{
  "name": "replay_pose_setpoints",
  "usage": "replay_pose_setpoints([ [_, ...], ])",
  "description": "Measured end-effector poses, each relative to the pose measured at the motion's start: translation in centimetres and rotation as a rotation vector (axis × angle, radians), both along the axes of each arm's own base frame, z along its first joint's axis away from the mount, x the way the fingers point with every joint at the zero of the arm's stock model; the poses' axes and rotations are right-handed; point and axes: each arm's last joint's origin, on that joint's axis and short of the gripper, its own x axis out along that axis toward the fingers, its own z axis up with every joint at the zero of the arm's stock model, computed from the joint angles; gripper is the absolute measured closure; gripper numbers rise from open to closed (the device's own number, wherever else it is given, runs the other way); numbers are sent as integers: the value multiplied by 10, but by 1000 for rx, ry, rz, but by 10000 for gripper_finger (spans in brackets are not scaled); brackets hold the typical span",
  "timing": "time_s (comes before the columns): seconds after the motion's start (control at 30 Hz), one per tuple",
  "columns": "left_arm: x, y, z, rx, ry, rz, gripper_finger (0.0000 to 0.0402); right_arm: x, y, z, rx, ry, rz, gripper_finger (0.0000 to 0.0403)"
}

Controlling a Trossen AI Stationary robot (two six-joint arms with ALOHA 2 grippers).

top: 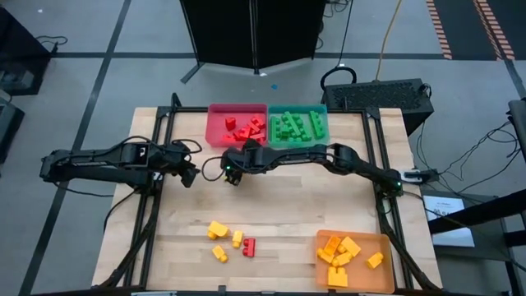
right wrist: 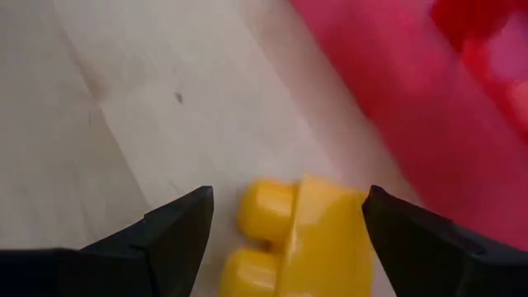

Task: Sort blocks
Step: Put the yellow game piece into the yellow bin

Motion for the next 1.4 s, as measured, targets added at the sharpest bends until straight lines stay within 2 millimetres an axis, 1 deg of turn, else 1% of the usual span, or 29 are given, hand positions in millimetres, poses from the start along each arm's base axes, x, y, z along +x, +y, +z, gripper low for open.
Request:
replay_pose_setpoints([
  [0.13,0,0,0,1,6,-8,249,1,5,42,-115,14,9,99],
  [0.17,0,0,0,1,7,-9,249,0,5,49,-130,15,-3,99],
  [0.23,0,0,0,1,5,-9,249,-3,2,52,-138,40,-29,99],
  [0.3,0,0,0,1,6,-9,249,-6,-3,46,-107,71,-64,99],
  [0.43,0,0,0,2,6,-10,249,-13,-14,36,76,100,-143,99],
  [0.57,0,0,0,5,6,-13,249,-11,-23,9,171,158,-150,99],
  [0.6,0,0,0,5,6,-13,249,-10,-24,7,190,152,-145,99],
  [0.73,0,0,0,5,6,-13,249,-5,-25,-2,313,112,-137,99],
  [0.83,0,0,0,5,6,-13,249,-3,-24,-7,353,112,-121,99],
  [0.9,0,0,0,5,6,-13,249,-5,-23,-13,374,145,-117,99],
  [0.93,0,0,0,5,6,-13,249,-4,-21,-13,371,140,-112,99],
  [1.0,0,0,0,5,6,-14,249,-4,-19,-4,362,127,-90,99],
  [1.1,0,0,0,7,6,-14,249,-3,-18,1,349,108,-62,99],
  [1.27,0,0,0,8,4,-13,249,-2,-23,-5,349,106,-74,99],
  [1.4,0,0,0,20,5,-4,249,2,-24,-7,309,97,7,99],
])
